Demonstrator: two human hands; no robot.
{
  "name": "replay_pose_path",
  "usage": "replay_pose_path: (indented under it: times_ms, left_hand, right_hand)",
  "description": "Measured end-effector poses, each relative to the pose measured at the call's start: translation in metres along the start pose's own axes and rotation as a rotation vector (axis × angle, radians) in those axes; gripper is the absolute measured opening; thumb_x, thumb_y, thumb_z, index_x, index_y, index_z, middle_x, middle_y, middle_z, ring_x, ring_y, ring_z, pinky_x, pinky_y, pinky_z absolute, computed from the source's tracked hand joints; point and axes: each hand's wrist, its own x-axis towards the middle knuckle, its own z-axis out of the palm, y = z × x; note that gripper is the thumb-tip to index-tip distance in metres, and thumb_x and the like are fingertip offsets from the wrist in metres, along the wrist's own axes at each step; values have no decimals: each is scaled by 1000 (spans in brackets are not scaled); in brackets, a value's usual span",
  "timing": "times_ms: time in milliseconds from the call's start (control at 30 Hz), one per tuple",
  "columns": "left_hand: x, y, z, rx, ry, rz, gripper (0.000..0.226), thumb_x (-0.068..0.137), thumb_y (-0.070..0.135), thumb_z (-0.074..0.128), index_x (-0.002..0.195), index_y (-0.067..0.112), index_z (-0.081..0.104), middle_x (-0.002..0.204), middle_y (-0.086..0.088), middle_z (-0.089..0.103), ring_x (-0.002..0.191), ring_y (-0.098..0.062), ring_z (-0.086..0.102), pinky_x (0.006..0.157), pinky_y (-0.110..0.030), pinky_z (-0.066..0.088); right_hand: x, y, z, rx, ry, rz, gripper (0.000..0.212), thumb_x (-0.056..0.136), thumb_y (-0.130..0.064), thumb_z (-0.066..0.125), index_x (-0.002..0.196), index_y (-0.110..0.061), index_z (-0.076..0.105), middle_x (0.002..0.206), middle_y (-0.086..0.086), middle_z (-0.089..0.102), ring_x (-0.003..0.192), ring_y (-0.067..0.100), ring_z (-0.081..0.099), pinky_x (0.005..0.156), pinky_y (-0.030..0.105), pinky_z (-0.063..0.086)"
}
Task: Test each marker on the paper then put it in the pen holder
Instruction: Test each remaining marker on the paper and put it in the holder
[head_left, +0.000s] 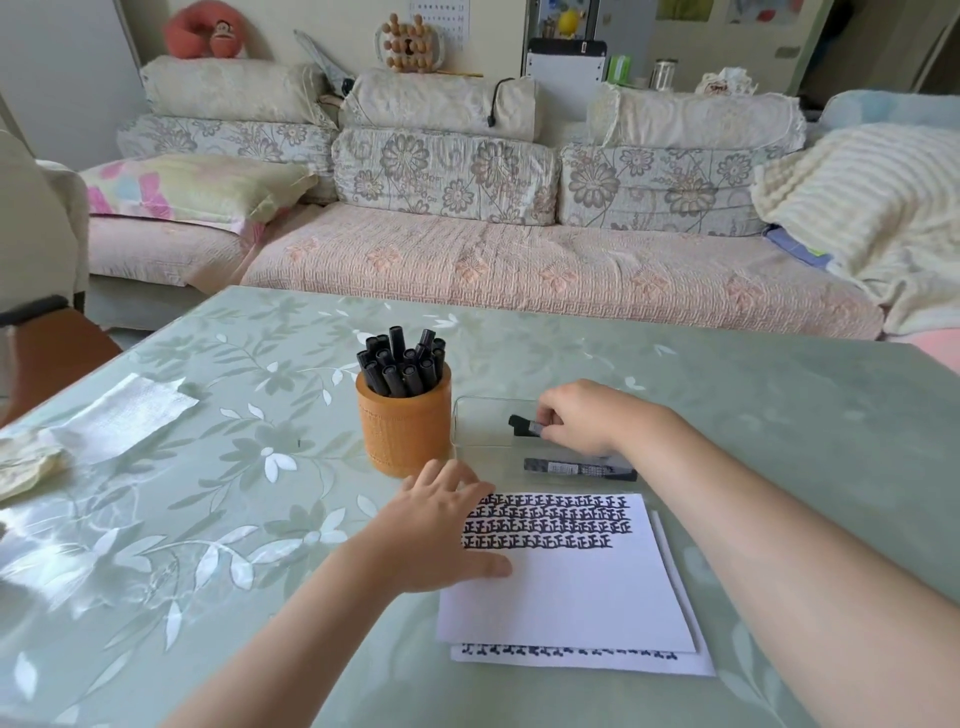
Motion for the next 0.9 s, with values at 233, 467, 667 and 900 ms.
replay_pose_path:
  times_ms: [233,467,667,900]
  left_hand:
    - [1,8,-11,-64,161,-24,69,82,68,52,140,31,42,130,12,47,120,-11,40,100,-31,39]
    - [-2,21,-33,-258,584,-65,37,88,30,62,123,23,53,111,6,52,103,-14,50,82,-29,48]
    - [-19,34,-37,-284,578,21,24,87,21,68,111,25,67,97,12,59,89,-9,56,74,-23,47]
    - [-35,49,-43,-550,528,-9,14,81,16,74,91,25,71,82,14,62,76,-2,59,67,-8,42]
  right_hand:
    - [-32,-15,-17,39,145,-79,22,99,-43,43,110,-37,61,112,-7,62,96,18,55,74,34,40]
    - [-69,-30,-6,294,130,-74,20,91,-31,60,108,-32,70,104,-9,67,93,11,60,81,24,45]
    - [-93,-40,4,571,185,-74,36,81,-7,64,105,-33,72,100,-13,70,92,0,64,85,16,48]
    - [-119,-48,-4,1161,280,-89,29,77,4,77,99,-14,73,85,0,75,75,7,68,71,20,55]
